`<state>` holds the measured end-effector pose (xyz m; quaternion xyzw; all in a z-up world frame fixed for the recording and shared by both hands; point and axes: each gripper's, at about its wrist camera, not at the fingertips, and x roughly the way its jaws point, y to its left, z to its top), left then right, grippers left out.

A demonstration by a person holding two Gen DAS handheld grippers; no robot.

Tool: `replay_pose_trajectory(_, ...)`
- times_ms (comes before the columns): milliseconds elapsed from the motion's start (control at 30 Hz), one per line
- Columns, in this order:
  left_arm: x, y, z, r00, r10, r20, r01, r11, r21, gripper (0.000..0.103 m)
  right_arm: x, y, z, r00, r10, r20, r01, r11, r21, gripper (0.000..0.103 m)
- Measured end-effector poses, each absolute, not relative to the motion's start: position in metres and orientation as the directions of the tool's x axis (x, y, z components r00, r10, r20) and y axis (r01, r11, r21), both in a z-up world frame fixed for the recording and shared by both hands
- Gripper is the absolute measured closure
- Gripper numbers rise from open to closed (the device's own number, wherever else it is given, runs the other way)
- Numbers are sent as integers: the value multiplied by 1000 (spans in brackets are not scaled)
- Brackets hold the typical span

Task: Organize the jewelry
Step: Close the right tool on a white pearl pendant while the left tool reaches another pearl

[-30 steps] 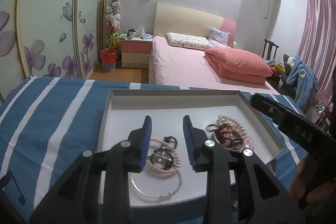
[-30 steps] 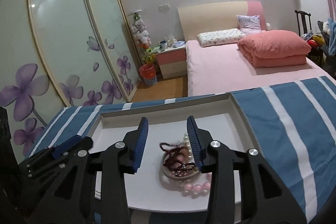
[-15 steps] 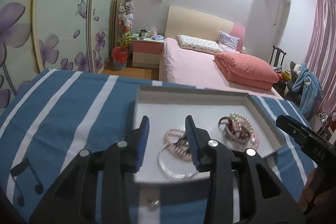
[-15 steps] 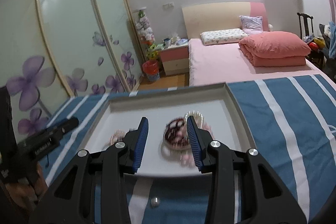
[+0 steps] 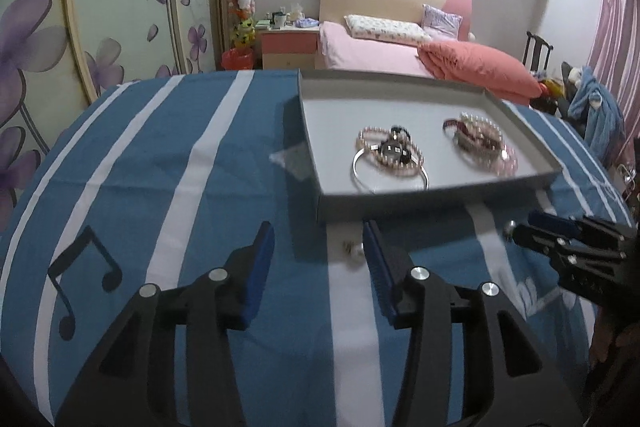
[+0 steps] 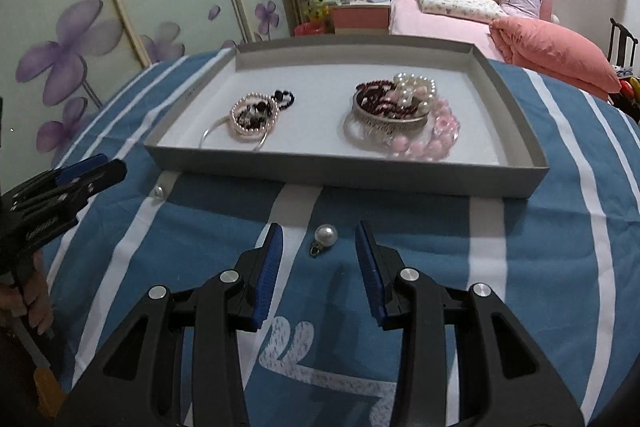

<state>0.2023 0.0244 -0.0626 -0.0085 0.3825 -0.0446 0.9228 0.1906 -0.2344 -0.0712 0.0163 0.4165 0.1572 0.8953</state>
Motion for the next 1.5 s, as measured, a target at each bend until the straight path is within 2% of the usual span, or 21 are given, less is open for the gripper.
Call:
replay_pose_trajectory(333,195,18,-74,681,-85,-727,100,995,-23,55,195,-230,-81,590,237,-771,-235,965,117,77)
replay_pose_trajectory(567,196,15,-76,676,-77,-733,99,995,-14,54,194,-226,-82,606,198,-770,-231,971,68,81)
replay_pose_trajectory(667,198,13,-77,672,-74,-737,98,995,-10,54,193,-225,-82,615,183,-767,-230,972,47,89)
replay_pose_trajectory(833,202,7,-79,661,-72,-747,104,995,-4,54,191,-230,-81,622,160,-767,-214,976,31,89)
replay_pose_trajectory(1100,215,-9,-88,633,-53,-772,115,993,26,55,189,-270,-82,633,87,-769,-96,995,33,89)
replay_pose_trajectory(1367,230,-16,-93,616,-39,-787,87,996,18,69,189,-273,-84,637,87,-766,-95,995,35,89)
replay_pose_trajectory(1500,231,-21,-93,623,-40,-781,95,995,25,86,189,-274,-84,636,89,-766,-95,995,37,89)
